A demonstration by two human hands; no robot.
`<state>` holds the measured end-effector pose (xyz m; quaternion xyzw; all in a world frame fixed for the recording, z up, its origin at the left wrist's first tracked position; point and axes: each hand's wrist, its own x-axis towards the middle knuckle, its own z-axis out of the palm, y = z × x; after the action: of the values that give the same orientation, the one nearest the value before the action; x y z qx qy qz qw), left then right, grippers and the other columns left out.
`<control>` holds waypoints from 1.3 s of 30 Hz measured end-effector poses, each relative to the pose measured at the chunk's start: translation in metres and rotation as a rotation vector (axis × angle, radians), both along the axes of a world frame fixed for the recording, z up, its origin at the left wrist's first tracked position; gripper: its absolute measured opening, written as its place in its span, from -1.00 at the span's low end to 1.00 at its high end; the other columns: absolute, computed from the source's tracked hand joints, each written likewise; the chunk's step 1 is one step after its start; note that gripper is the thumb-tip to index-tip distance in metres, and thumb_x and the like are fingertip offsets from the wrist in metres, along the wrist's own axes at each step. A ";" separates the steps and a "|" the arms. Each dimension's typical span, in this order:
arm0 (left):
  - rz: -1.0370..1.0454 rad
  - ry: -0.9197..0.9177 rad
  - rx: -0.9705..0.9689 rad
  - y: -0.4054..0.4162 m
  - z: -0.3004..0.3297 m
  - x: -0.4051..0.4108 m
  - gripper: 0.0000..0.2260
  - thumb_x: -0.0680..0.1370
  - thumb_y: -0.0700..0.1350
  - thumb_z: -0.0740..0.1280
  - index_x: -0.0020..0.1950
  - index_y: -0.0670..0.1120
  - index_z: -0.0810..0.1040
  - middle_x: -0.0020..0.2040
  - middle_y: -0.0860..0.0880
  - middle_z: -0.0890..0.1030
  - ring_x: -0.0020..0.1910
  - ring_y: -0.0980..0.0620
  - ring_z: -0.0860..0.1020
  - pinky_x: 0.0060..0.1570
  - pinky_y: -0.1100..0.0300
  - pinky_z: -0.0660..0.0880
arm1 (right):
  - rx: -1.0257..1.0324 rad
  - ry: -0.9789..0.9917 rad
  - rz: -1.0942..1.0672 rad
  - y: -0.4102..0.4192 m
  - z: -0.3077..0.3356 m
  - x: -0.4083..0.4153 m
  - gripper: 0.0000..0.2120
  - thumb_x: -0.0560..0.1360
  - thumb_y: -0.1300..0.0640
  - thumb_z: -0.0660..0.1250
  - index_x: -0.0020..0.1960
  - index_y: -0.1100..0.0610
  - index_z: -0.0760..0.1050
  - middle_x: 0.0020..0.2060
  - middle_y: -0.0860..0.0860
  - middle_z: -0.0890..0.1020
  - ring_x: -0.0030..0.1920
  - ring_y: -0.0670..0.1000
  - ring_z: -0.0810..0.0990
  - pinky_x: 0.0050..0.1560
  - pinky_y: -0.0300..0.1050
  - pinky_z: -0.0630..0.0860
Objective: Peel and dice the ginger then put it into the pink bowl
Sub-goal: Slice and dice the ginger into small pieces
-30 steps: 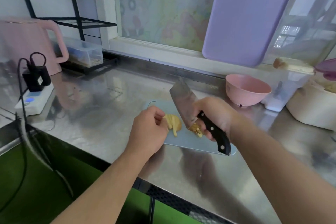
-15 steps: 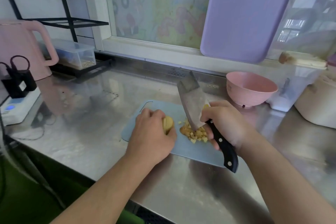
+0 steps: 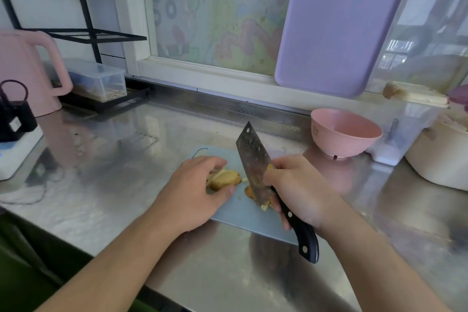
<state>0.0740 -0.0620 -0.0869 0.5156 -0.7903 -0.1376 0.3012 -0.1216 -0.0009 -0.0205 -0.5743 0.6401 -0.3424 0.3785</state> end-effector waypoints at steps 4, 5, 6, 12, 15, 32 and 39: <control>-0.018 -0.051 -0.048 0.000 0.002 -0.004 -0.63 0.59 0.10 0.40 0.39 0.16 0.53 0.30 0.24 0.55 0.34 0.12 0.41 0.28 0.25 0.31 | -0.008 0.005 -0.007 0.001 0.001 0.003 -0.81 0.43 0.30 0.21 -0.36 0.22 0.42 -0.51 0.20 0.45 -0.63 0.13 0.37 -0.54 -0.16 0.34; -0.023 -0.042 -0.047 0.001 0.002 -0.003 -0.65 0.58 0.08 0.40 0.37 0.16 0.54 0.27 0.25 0.56 0.32 0.14 0.41 0.25 0.28 0.30 | -0.011 0.013 -0.008 0.002 0.001 0.003 -0.80 0.43 0.29 0.21 -0.37 0.21 0.41 -0.50 0.20 0.45 -0.63 0.13 0.38 -0.54 -0.17 0.33; -0.025 -0.028 -0.043 0.002 0.002 -0.002 -0.65 0.57 0.07 0.41 0.35 0.16 0.55 0.25 0.27 0.55 0.31 0.16 0.41 0.24 0.29 0.31 | -0.012 0.022 -0.007 0.002 0.001 0.003 -0.80 0.43 0.29 0.21 -0.37 0.20 0.41 -0.50 0.21 0.45 -0.63 0.14 0.39 -0.54 -0.17 0.33; 0.034 0.181 0.022 0.007 0.002 0.006 -0.73 0.52 -0.07 0.41 0.18 0.20 0.58 0.08 0.34 0.46 0.11 0.30 0.47 0.09 0.32 0.38 | -0.004 0.042 0.003 0.004 0.000 0.003 -0.86 0.45 0.29 0.20 -0.27 0.25 0.46 -0.50 0.20 0.46 -0.64 0.14 0.41 -0.53 -0.17 0.33; 0.037 0.141 0.011 0.004 -0.001 0.009 -0.73 0.48 -0.20 0.39 0.02 0.17 0.62 0.03 0.26 0.49 0.09 0.25 0.47 0.00 0.35 0.37 | -0.002 0.044 -0.001 0.004 0.000 0.002 -0.87 0.45 0.29 0.21 -0.24 0.31 0.45 -0.50 0.20 0.46 -0.64 0.14 0.41 -0.53 -0.16 0.34; 0.096 0.220 -0.170 0.001 0.004 0.005 -0.80 0.54 -0.21 0.49 0.02 0.10 0.74 -0.14 0.27 0.61 -0.10 0.42 0.51 -0.12 0.55 0.37 | -0.013 0.046 0.008 0.006 0.002 0.002 -0.86 0.47 0.26 0.20 -0.25 0.27 0.43 -0.49 0.19 0.47 -0.62 0.14 0.43 -0.51 -0.18 0.33; 0.196 0.240 -0.141 -0.001 0.004 0.004 -0.75 0.60 -0.22 0.33 0.14 0.08 0.70 0.06 0.21 0.62 0.08 0.19 0.50 0.10 0.28 0.36 | -0.020 0.046 -0.001 0.006 0.001 0.002 -0.85 0.48 0.27 0.19 -0.14 0.37 0.45 -0.48 0.19 0.47 -0.61 0.14 0.43 -0.52 -0.19 0.35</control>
<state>0.0779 -0.0627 -0.0827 0.5476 -0.7022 -0.1124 0.4408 -0.1197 0.0055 -0.0197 -0.5855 0.6453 -0.3358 0.3577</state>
